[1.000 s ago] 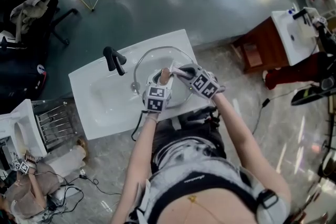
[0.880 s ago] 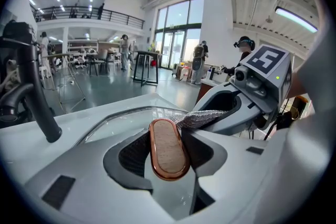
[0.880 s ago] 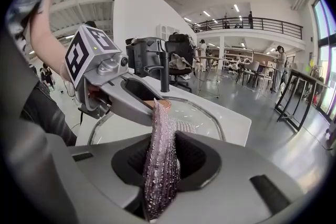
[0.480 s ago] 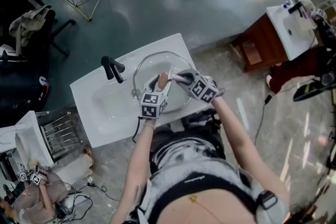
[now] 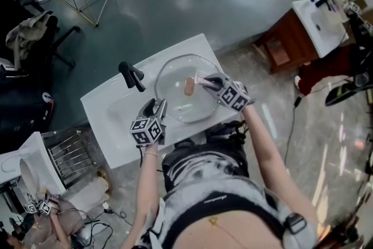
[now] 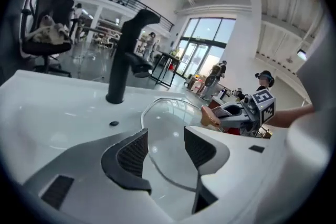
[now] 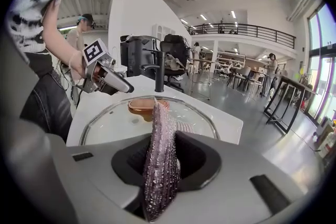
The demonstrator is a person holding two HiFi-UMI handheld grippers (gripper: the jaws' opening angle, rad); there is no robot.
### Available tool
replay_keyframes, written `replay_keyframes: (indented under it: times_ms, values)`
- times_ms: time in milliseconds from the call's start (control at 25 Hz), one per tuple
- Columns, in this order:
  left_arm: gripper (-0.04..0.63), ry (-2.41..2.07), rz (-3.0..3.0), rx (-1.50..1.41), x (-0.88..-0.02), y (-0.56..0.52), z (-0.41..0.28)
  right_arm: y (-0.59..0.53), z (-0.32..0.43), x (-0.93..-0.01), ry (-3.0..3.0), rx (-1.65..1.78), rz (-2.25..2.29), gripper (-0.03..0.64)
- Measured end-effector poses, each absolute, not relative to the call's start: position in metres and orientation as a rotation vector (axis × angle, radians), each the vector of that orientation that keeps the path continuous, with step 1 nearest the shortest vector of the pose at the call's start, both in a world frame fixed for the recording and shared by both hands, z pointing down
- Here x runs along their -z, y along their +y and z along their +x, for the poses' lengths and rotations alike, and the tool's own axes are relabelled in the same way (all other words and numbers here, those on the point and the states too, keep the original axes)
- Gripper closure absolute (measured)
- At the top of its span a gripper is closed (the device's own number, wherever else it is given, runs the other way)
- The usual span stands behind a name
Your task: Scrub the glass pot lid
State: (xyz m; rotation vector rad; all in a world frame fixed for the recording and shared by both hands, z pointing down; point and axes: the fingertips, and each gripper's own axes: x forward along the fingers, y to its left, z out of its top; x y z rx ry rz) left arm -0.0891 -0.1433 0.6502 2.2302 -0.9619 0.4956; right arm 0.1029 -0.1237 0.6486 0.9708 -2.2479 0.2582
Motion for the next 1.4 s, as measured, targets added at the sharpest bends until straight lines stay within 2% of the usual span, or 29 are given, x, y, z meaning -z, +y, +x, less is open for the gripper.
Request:
replay_keyframes:
  times_ms: [200, 440, 560, 800, 1400]
  values:
    - [0.371, -0.897, 2.054, -0.393, -0.676, -0.142, -0.11, -0.126, 0.103, -0.65, -2.203, -0.279, 1.058, 0.518]
    - [0.373, -0.741, 1.988, -0.332, -0.692, -0.134, -0.095, -0.124, 0.102, -0.652, -2.146, -0.315, 1.141, 0.518]
    - [0.419, -0.671, 1.999, -0.344, -0.692, -0.128, -0.088, -0.121, 0.101, -0.651, -2.114, -0.33, 1.17, 0.518]
    - [0.425, -0.655, 2.01, -0.357, -0.69, -0.128, -0.089, -0.111, 0.097, -0.65, -2.075, -0.356, 1.2, 0.518]
    - [0.423, -0.649, 2.028, -0.39, -0.689, -0.127, -0.089, -0.055, 0.041, -0.645, -2.185, -0.404, 0.923, 0.52]
